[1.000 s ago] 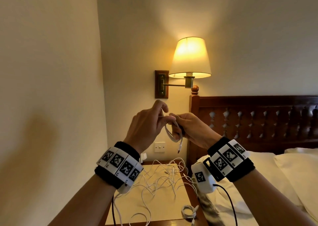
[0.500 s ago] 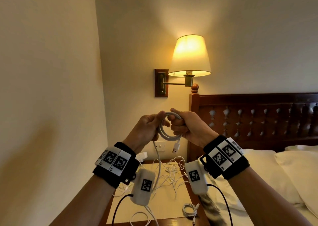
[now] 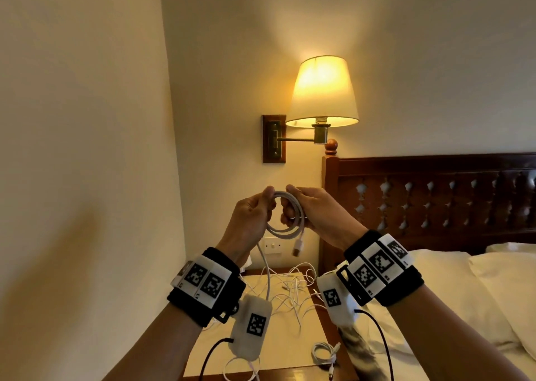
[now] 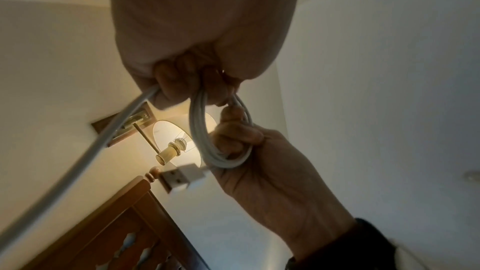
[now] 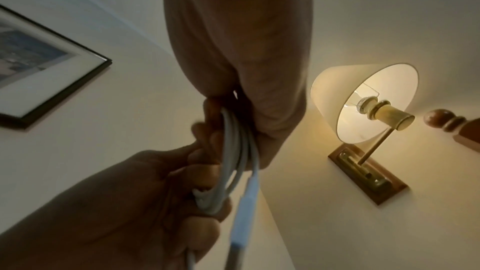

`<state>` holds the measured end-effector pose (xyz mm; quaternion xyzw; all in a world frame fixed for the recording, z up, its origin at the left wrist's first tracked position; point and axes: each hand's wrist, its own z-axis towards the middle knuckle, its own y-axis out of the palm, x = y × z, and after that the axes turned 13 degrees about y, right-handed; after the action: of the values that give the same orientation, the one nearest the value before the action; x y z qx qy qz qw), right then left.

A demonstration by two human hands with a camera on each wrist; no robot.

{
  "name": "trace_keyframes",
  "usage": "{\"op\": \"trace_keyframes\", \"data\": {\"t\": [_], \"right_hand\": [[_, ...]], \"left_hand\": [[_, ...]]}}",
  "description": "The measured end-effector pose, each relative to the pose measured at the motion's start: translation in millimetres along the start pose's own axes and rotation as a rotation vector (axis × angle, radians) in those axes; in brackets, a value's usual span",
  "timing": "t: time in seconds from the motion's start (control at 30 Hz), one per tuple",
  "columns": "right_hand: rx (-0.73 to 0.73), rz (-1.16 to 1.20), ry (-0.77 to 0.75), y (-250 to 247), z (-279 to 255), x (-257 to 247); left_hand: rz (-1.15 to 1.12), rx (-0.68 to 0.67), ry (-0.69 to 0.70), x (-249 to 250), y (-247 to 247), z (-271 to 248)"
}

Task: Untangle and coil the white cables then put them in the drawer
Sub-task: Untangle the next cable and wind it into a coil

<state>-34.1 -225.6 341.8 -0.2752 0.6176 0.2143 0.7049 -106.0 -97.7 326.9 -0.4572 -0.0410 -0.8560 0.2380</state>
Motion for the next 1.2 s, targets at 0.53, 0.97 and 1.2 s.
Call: {"op": "trace_keyframes", "data": {"t": [0.53,0.97,1.2], "right_hand": [[0.093,-0.179,0.134,-24,-12,8],[0.301,0.164,-0.04,28,-16,14],[0.778,-0.519,-0.541,23,5,46]], "left_hand": [[0.085,0.163,0.093,-15,-2,5],[0.094,0.194,0.102,-24,-1,9],[-0.11,0.131,-0.123,-6,-4,-1]]}}
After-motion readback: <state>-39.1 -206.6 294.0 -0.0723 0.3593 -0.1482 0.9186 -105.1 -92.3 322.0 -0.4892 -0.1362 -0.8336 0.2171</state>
